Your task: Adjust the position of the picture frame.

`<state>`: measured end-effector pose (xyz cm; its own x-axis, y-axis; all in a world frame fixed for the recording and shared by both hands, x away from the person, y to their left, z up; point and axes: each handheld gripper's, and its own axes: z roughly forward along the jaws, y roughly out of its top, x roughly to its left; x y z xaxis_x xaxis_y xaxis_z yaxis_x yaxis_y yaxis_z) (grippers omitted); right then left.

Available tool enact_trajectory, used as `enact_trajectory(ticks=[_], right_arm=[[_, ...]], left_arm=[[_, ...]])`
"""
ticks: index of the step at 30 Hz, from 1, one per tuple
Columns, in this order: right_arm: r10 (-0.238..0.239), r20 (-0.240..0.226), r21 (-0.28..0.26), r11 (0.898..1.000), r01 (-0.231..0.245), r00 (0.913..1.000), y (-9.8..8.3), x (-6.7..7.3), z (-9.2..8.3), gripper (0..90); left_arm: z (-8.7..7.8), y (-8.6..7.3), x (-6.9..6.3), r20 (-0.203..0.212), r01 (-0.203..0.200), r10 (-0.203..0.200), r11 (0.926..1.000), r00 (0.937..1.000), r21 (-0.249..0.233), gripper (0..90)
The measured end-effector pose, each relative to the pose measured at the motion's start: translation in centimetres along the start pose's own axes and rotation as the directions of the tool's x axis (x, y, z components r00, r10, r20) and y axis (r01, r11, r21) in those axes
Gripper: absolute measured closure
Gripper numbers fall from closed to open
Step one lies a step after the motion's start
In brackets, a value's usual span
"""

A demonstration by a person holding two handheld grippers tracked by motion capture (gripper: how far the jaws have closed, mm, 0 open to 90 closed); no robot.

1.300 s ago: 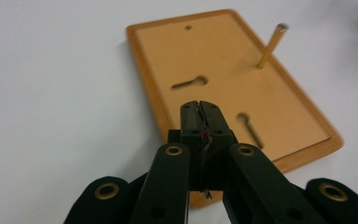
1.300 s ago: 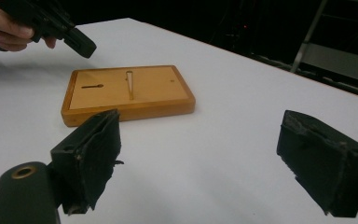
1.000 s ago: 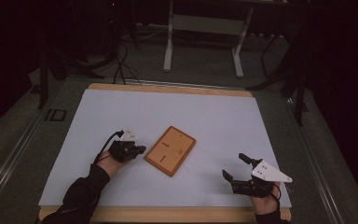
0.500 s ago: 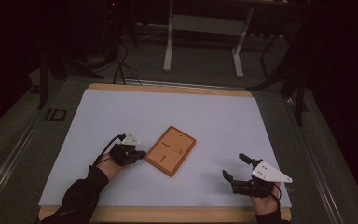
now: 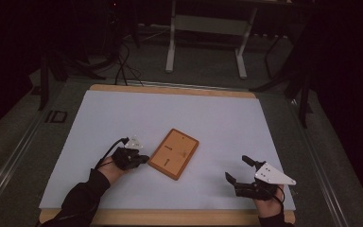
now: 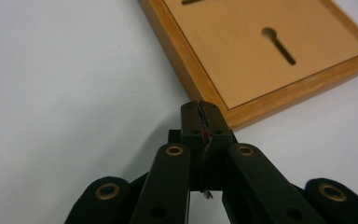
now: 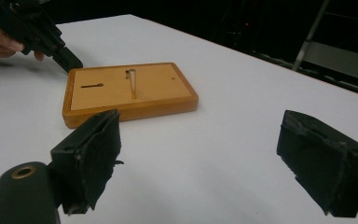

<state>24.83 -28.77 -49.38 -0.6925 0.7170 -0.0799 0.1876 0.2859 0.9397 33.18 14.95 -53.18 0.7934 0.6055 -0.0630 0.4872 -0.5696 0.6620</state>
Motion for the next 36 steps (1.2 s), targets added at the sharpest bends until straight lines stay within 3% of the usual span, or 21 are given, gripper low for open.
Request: enact_trajectory(ticks=[10, 20, 24, 36], right_arm=[[-0.001, -0.002, 0.002, 1.000, 0.001, 1.0000, 0.0, 0.0, 0.1, 13.3], [0.001, -0.003, 0.003, 1.000, -0.001, 1.0000, 0.0, 0.0, 0.1, 13.3], [0.001, -0.004, 0.004, 1.000, -0.001, 1.0000, 0.0, 0.0, 0.1, 13.2], [0.003, -0.006, 0.003, 1.000, -0.003, 1.0000, 0.0, 0.0, 0.2, 13.3]], left_arm=[[0.3, 0.4, -0.8, 0.019, -0.016, 0.016, 0.9999, 0.9997, -0.004, 90.0], [0.7, 1.0, -2.6, 0.096, -0.055, 0.055, 0.9985, 0.9938, -0.009, 90.0], [0.8, 1.2, -3.4, 0.104, -0.076, 0.076, 0.9971, 0.9917, -0.003, 90.0], [1.1, 0.9, -3.4, 0.120, -0.089, 0.084, 0.9956, 0.9892, 0.030, 89.9]])
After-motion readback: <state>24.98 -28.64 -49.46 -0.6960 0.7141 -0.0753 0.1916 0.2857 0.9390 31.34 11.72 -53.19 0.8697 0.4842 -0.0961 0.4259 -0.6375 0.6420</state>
